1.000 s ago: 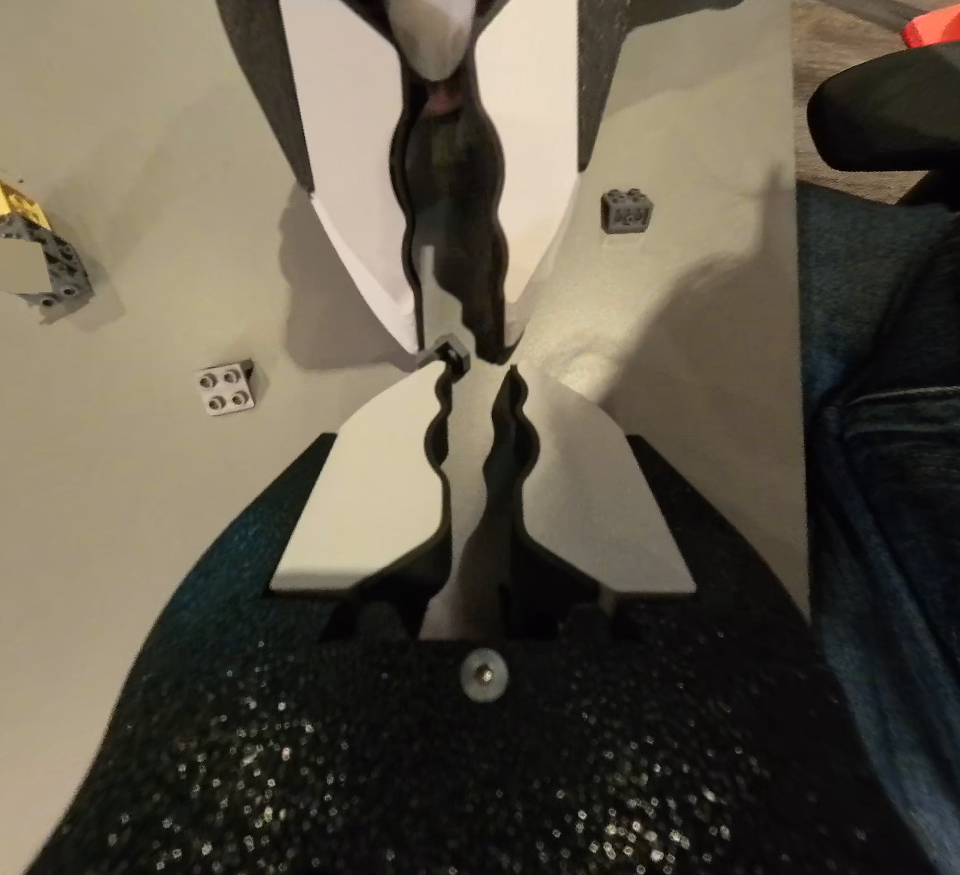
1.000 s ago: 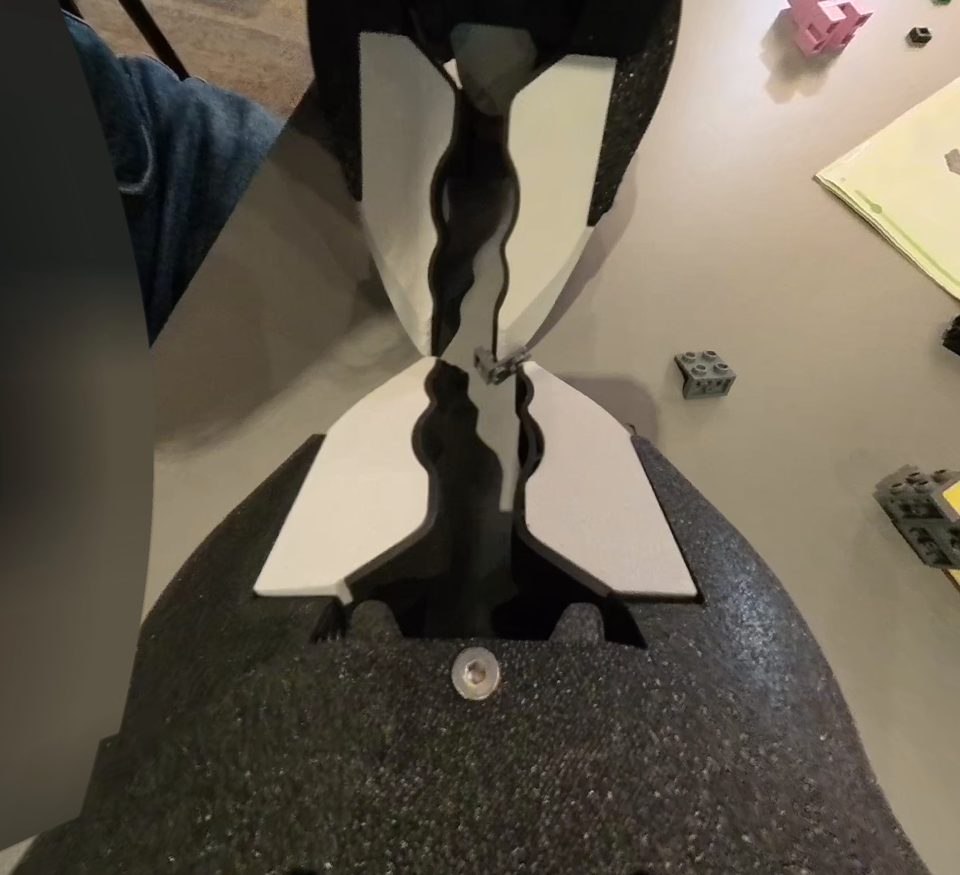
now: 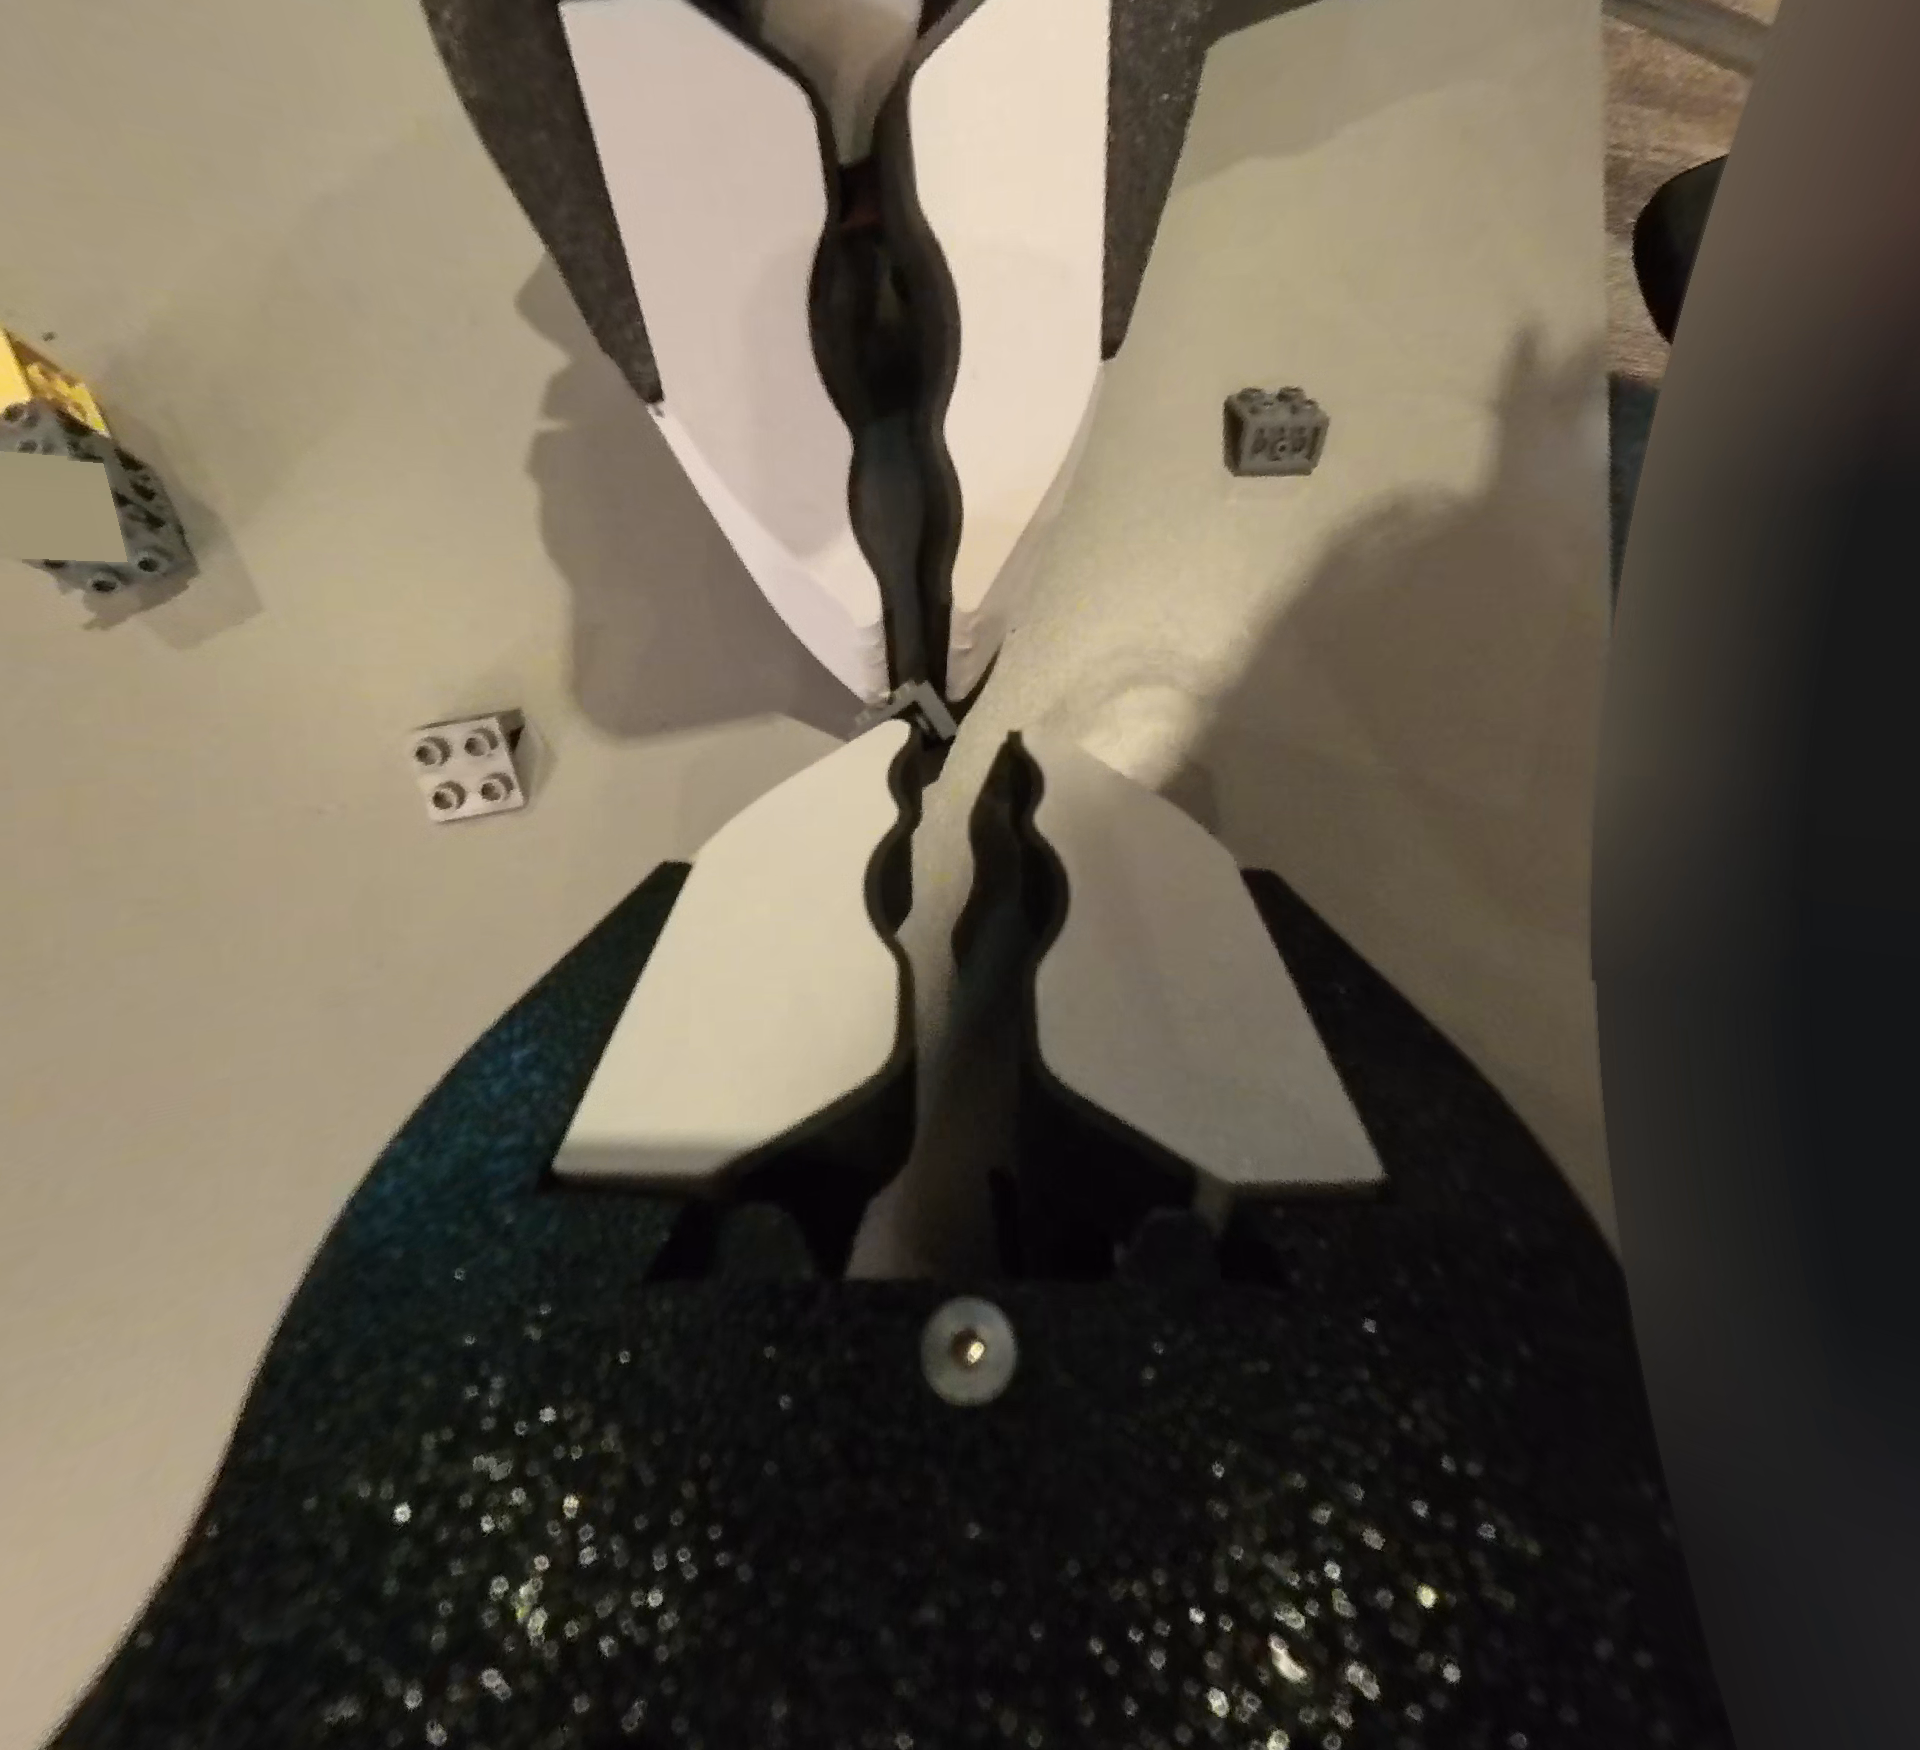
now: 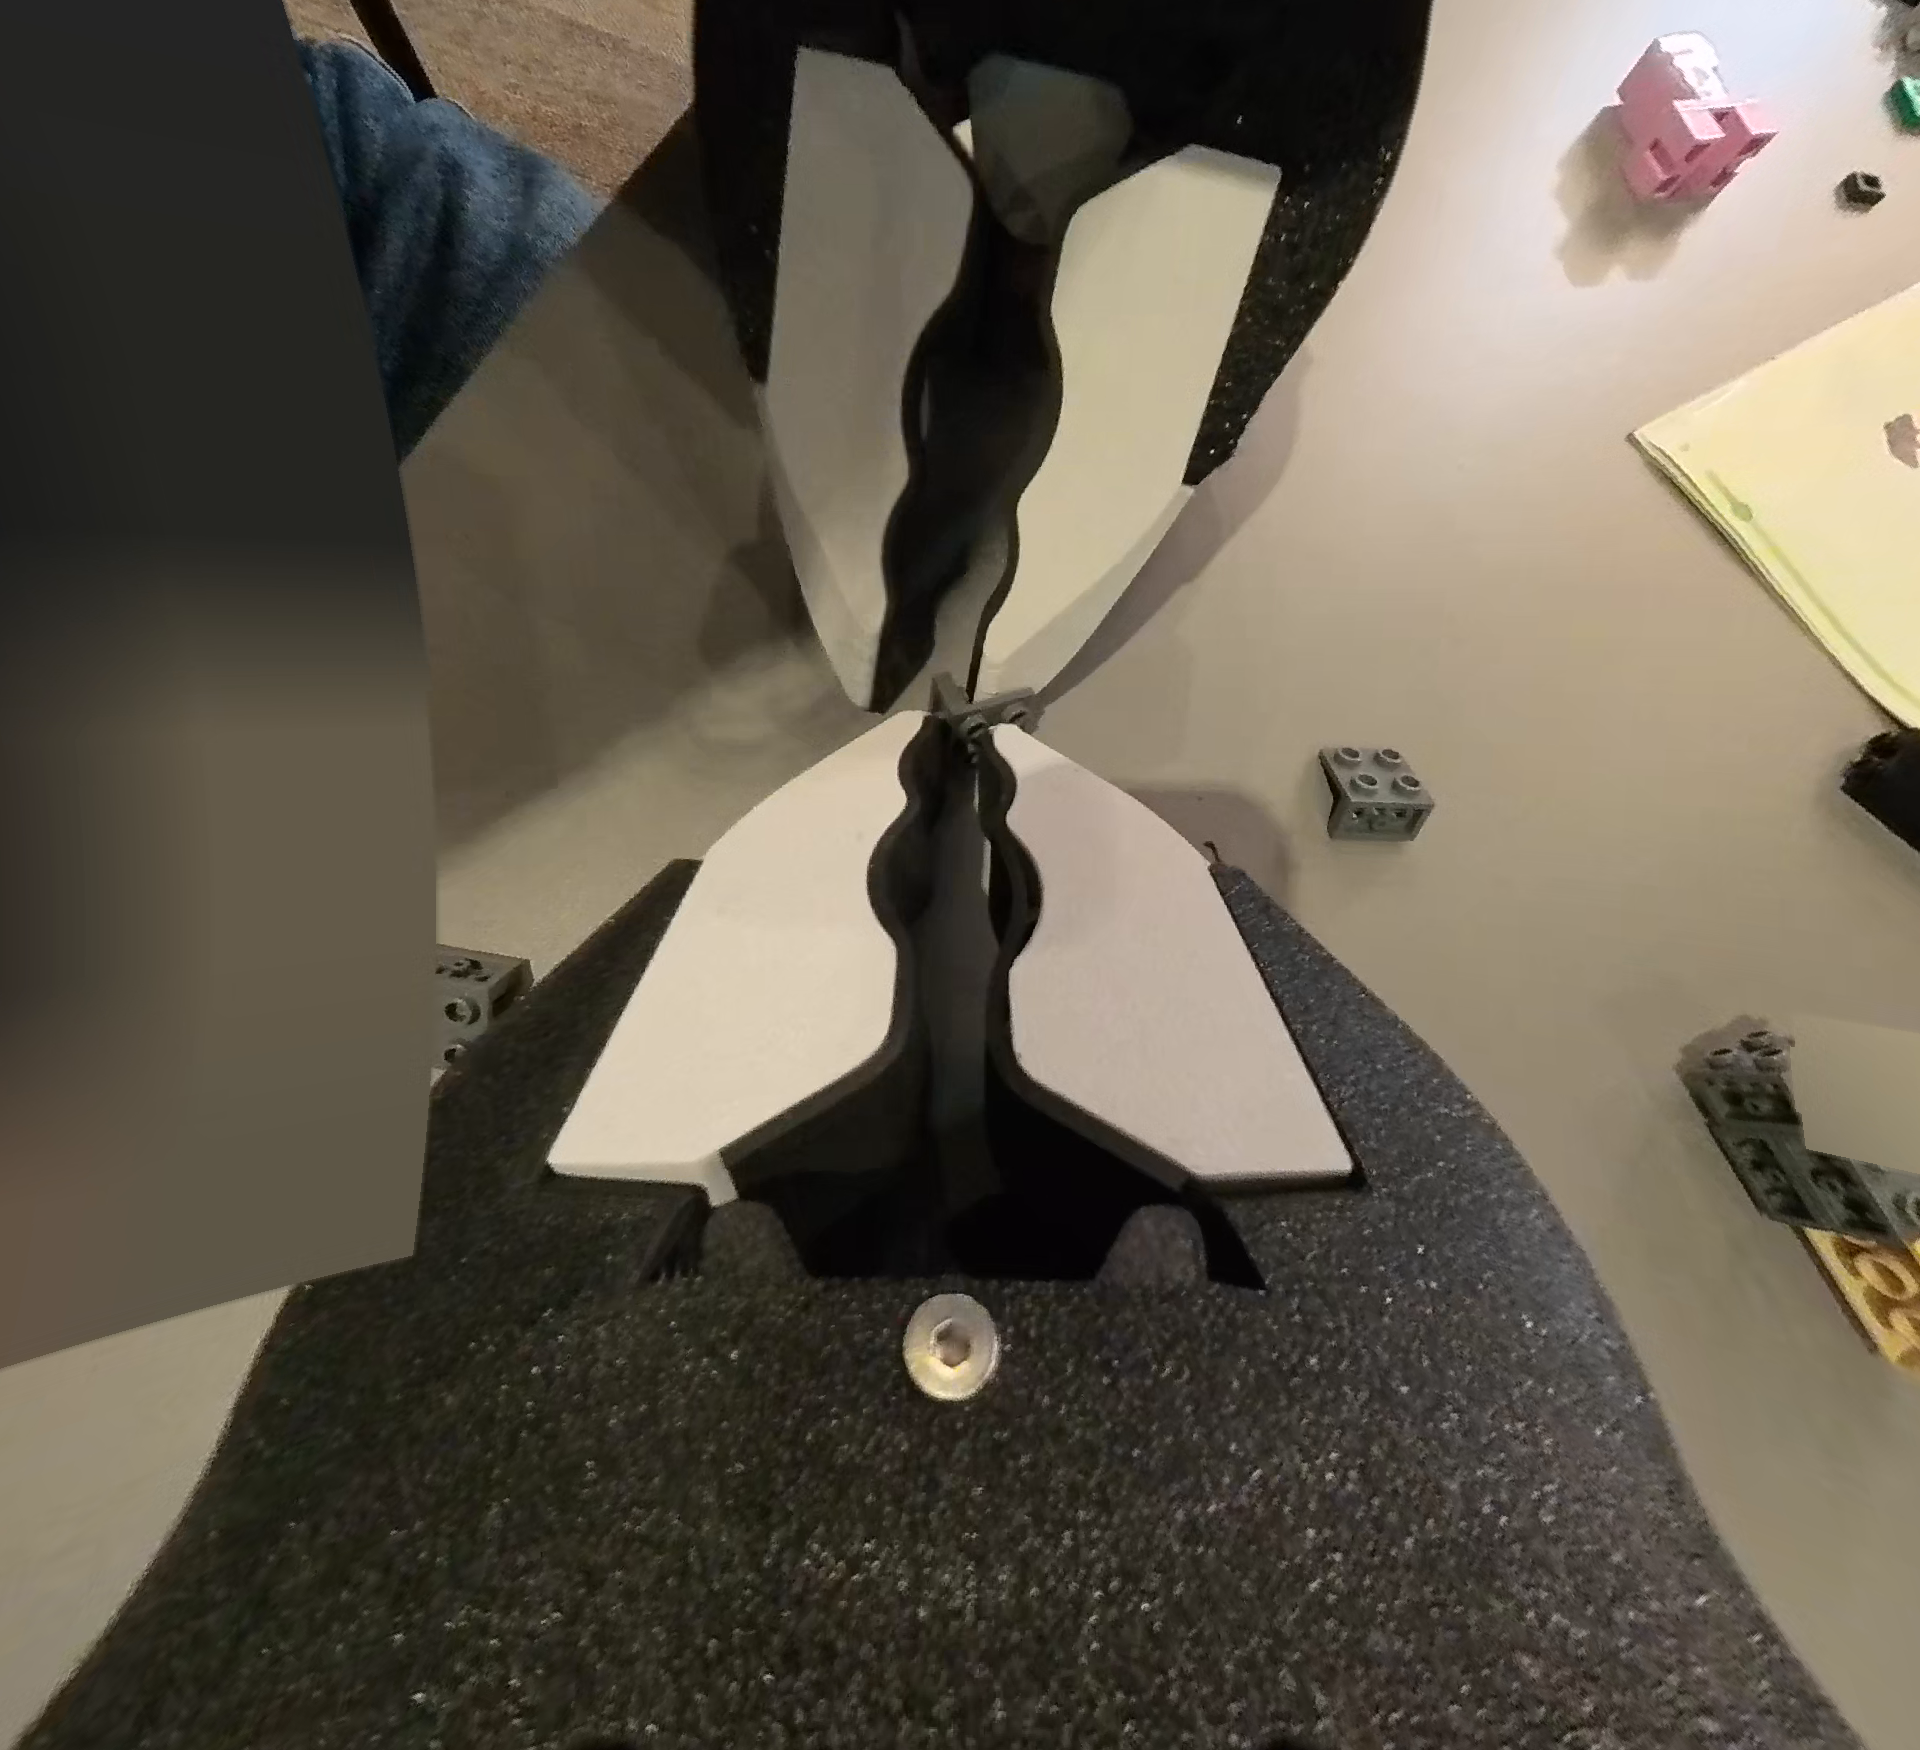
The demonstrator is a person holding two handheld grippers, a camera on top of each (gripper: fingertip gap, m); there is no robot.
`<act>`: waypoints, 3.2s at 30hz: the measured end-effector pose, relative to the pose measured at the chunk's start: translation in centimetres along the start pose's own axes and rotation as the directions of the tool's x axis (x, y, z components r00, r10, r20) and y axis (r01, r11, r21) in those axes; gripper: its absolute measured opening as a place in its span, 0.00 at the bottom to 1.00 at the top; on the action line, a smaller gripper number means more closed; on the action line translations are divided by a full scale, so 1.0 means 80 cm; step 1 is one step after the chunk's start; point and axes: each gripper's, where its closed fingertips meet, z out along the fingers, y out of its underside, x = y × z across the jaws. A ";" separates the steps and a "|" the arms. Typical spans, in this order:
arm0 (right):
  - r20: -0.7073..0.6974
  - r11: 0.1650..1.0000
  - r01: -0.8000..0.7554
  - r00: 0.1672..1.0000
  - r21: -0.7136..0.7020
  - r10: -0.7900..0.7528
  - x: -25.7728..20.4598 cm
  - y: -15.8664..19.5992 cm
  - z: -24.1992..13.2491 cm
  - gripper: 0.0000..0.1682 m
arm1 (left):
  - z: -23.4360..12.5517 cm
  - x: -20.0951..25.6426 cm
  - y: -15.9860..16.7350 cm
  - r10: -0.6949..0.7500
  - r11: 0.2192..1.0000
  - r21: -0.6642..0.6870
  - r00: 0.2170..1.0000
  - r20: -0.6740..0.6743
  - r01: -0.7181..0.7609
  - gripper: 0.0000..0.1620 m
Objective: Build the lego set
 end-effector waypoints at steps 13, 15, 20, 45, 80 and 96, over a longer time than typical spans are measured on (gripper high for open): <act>-0.060 1.000 0.002 0.998 0.009 -0.001 0.007 0.003 -0.007 0.00 | -0.001 -0.003 -0.001 -0.054 0.999 0.003 0.998 -0.018 0.054 0.07; -0.056 1.000 -0.016 0.998 -0.003 0.016 0.008 0.005 -0.006 0.00 | -0.001 -0.003 -0.001 -0.061 0.998 0.003 0.998 -0.025 0.062 0.07; -0.016 0.999 -0.053 0.998 -0.007 0.052 0.005 0.009 -0.009 0.07 | -0.001 -0.004 -0.001 -0.063 0.998 0.003 0.998 -0.030 0.064 0.07; 0.040 0.999 0.047 0.998 0.009 -0.047 0.010 0.005 -0.007 0.03 | 0.003 -0.016 -0.003 -0.029 1.000 -0.002 1.000 0.002 0.029 0.02; -0.532 0.969 -0.013 0.838 -0.245 -0.123 0.158 0.053 -0.129 0.02 | 0.032 -0.203 -0.036 -0.084 0.996 0.003 0.942 0.326 0.088 0.21; -0.686 0.894 -0.133 0.692 -0.427 -0.225 0.163 0.062 -0.146 0.02 | 0.037 -0.211 -0.050 0.183 0.982 -0.007 0.926 0.331 -0.191 0.11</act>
